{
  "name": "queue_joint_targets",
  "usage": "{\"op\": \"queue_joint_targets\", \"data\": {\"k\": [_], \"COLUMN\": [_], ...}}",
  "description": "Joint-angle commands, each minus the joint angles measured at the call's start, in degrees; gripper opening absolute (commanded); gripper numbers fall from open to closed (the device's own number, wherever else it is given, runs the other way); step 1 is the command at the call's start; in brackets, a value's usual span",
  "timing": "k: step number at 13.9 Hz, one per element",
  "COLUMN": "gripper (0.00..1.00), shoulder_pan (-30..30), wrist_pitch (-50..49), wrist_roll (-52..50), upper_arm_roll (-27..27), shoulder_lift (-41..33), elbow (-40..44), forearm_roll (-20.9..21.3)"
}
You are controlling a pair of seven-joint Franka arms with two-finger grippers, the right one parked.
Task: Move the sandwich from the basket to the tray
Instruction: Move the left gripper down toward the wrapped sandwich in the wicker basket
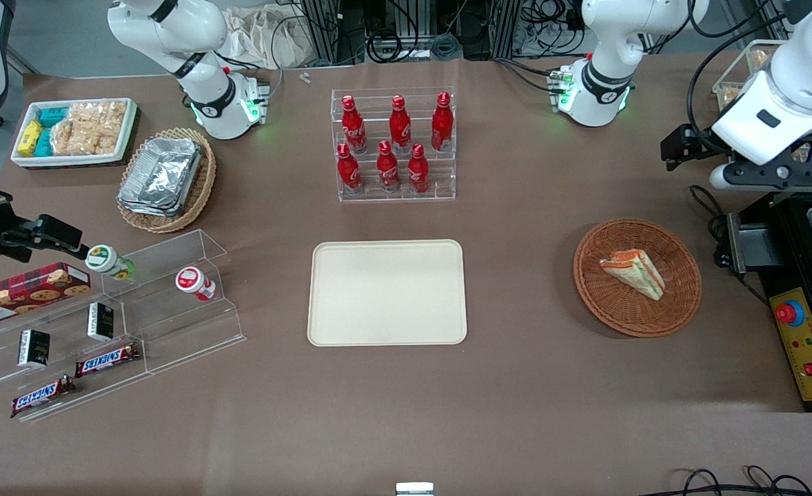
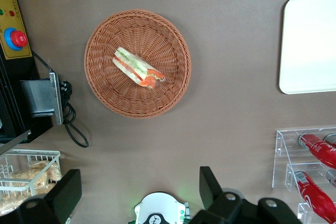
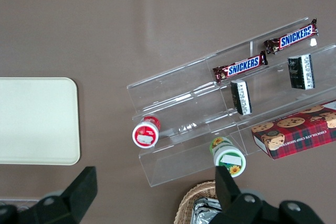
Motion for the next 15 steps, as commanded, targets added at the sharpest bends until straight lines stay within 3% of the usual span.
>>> {"op": "queue_joint_targets", "data": {"k": [1, 5, 13, 15], "gripper": [1.0, 1.0, 1.0, 1.0], "shoulder_pan": [-0.8, -0.6, -0.6, -0.1], "wrist_pitch": [-1.0, -0.9, 1.1, 2.8], "wrist_roll": [-1.4, -3.5, -4.8, -5.1], "upper_arm_roll": [0.9, 1.2, 9.3, 12.2], "shoulder_lift": [-0.3, 3.1, 20.6, 24.8], "elbow": [0.0, 0.0, -2.3, -2.4], "forearm_roll": [-0.3, 0.1, -0.1, -1.8]}}
